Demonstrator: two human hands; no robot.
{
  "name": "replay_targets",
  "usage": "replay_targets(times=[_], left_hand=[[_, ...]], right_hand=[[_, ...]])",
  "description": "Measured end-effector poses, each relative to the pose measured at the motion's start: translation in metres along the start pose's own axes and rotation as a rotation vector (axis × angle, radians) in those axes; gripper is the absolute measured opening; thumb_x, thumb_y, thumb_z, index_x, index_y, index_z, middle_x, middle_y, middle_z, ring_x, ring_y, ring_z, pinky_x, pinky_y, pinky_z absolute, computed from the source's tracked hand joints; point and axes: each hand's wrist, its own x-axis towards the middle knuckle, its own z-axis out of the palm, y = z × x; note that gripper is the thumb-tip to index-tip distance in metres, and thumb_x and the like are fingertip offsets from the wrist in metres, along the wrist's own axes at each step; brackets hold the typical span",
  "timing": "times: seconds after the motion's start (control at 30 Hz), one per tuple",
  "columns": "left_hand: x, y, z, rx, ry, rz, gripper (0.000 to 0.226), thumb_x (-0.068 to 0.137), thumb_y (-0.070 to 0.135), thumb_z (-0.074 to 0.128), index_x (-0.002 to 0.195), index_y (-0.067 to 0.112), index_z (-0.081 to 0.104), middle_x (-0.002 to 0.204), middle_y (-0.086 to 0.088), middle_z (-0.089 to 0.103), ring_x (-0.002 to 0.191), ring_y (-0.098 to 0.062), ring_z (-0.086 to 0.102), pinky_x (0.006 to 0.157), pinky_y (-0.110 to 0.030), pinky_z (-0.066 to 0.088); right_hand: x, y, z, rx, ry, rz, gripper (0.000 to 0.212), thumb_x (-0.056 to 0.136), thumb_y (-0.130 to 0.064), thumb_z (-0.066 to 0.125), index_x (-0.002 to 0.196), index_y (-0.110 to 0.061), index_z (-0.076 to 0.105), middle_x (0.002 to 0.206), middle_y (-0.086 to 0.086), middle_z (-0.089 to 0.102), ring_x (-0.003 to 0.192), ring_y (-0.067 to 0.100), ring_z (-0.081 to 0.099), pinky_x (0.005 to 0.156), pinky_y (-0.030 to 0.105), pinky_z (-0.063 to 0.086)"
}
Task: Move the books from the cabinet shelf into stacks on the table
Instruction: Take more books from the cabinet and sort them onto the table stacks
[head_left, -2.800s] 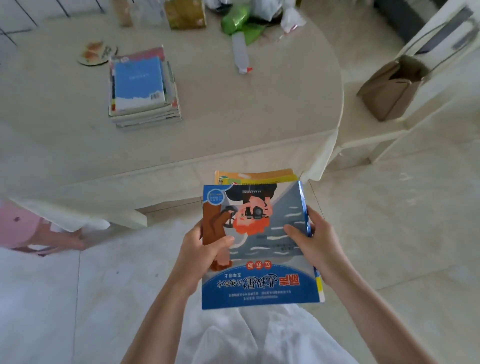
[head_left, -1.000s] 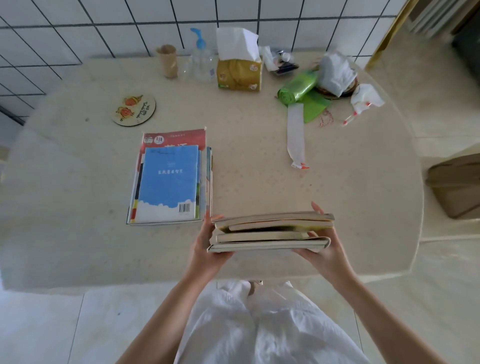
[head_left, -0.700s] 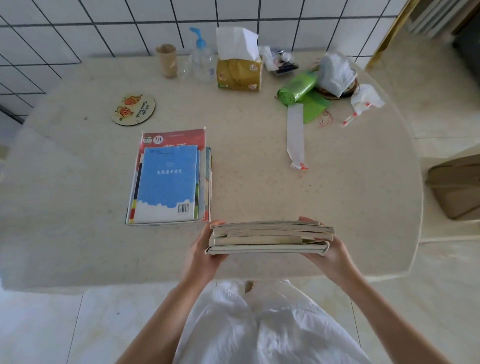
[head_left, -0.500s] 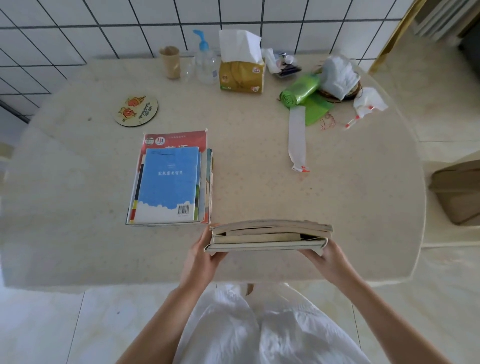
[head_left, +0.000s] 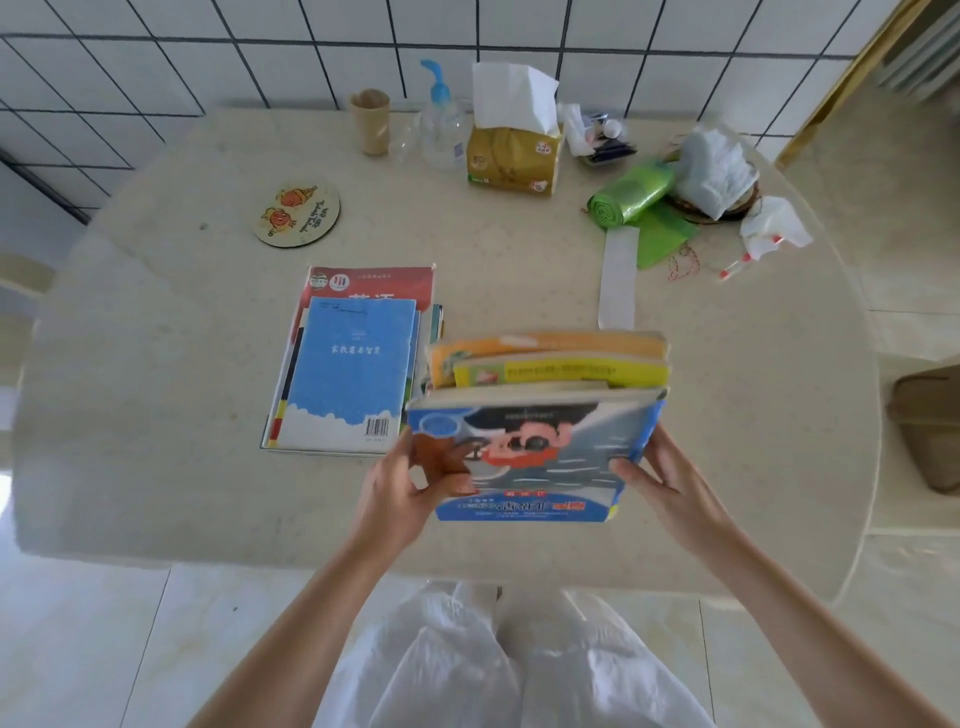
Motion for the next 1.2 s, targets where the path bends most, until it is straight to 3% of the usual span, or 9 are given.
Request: replay_targets(times=[0.1, 0.23, 0.33, 0.47, 0.6, 0.77, 0.93, 1.07, 1.2], left_hand=[[0.005, 0.018, -0.015, -0.117, 0.044, -0.046, 0.042, 0.075, 0.017, 0.082, 0.105, 0.024, 0.053, 0.090, 0.010, 0.070, 0.078, -0.002, 0.068, 0.070, -0.019, 0.055], [0.018, 0.026, -0.039, -0.295, 0.038, -0.116, 0.027, 0.082, 0.021, 0.075, 0.099, 0.025, 0.053, 0.084, 0.010, 0.071, 0.070, -0.001, 0.069, 0.056, -0.016, 0.055], [0.031, 0.022, -0.062, -0.409, 0.016, -0.190, 0.026, 0.082, 0.029, 0.073, 0.098, 0.026, 0.054, 0.084, 0.011, 0.073, 0.074, -0.010, 0.072, 0.061, -0.020, 0.057], [0.057, 0.006, -0.103, -0.403, -0.011, -0.251, 0.039, 0.078, 0.041, 0.073, 0.106, 0.022, 0.055, 0.097, 0.003, 0.073, 0.084, -0.019, 0.073, 0.074, -0.037, 0.061], [0.083, -0.008, -0.141, -0.374, -0.006, -0.276, 0.030, 0.080, 0.040, 0.074, 0.100, 0.024, 0.058, 0.092, 0.007, 0.073, 0.071, -0.010, 0.073, 0.054, -0.022, 0.055], [0.108, -0.027, -0.174, -0.318, -0.061, -0.341, 0.030, 0.086, 0.041, 0.068, 0.104, 0.020, 0.055, 0.087, 0.012, 0.070, 0.058, 0.000, 0.069, 0.042, -0.012, 0.046], [0.121, -0.044, -0.186, -0.314, -0.084, -0.373, 0.031, 0.089, 0.041, 0.064, 0.108, 0.019, 0.052, 0.088, 0.011, 0.069, 0.062, -0.006, 0.070, 0.049, -0.019, 0.050], [0.126, -0.049, -0.186, -0.281, -0.078, -0.401, 0.029, 0.090, 0.039, 0.064, 0.109, 0.020, 0.051, 0.086, 0.012, 0.067, 0.062, -0.006, 0.068, 0.048, -0.018, 0.048], [0.127, -0.048, -0.183, -0.289, -0.056, -0.447, 0.028, 0.091, 0.039, 0.062, 0.110, 0.021, 0.050, 0.086, 0.012, 0.065, 0.069, -0.008, 0.067, 0.052, -0.021, 0.048]], right_hand=[[0.015, -0.024, 0.005, 0.131, 0.003, 0.033, 0.026, 0.096, -0.004, 0.051, 0.120, -0.014, 0.056, 0.112, -0.005, 0.070, 0.104, 0.007, 0.064, 0.089, 0.022, 0.051], [0.035, -0.057, 0.021, 0.237, -0.008, 0.159, 0.022, 0.098, -0.013, 0.048, 0.111, -0.023, 0.062, 0.104, -0.009, 0.074, 0.095, 0.010, 0.070, 0.077, 0.022, 0.057], [0.047, -0.081, 0.038, 0.311, -0.019, 0.218, 0.023, 0.100, -0.015, 0.045, 0.108, -0.026, 0.064, 0.099, -0.010, 0.076, 0.088, 0.009, 0.072, 0.069, 0.020, 0.057], [0.065, -0.111, 0.076, 0.368, 0.000, 0.289, 0.022, 0.100, -0.022, 0.046, 0.114, -0.023, 0.064, 0.105, -0.003, 0.075, 0.095, 0.017, 0.072, 0.083, 0.035, 0.055], [0.084, -0.130, 0.117, 0.391, 0.034, 0.387, 0.025, 0.100, -0.027, 0.048, 0.115, -0.017, 0.064, 0.105, 0.002, 0.075, 0.096, 0.024, 0.071, 0.091, 0.042, 0.052], [0.104, -0.144, 0.159, 0.377, 0.064, 0.459, 0.023, 0.099, -0.029, 0.049, 0.112, -0.016, 0.063, 0.097, 0.002, 0.077, 0.086, 0.020, 0.073, 0.080, 0.037, 0.056], [0.123, -0.148, 0.186, 0.323, 0.096, 0.504, 0.026, 0.099, -0.031, 0.049, 0.115, -0.013, 0.060, 0.100, 0.005, 0.074, 0.086, 0.020, 0.072, 0.068, 0.033, 0.055], [0.133, -0.143, 0.197, 0.287, 0.104, 0.553, 0.024, 0.100, -0.029, 0.049, 0.113, -0.013, 0.059, 0.100, 0.005, 0.073, 0.086, 0.020, 0.070, 0.069, 0.034, 0.055], [0.137, -0.138, 0.202, 0.241, 0.086, 0.582, 0.024, 0.092, -0.023, 0.062, 0.111, -0.008, 0.060, 0.100, 0.010, 0.073, 0.086, 0.025, 0.072, 0.076, 0.041, 0.059]])
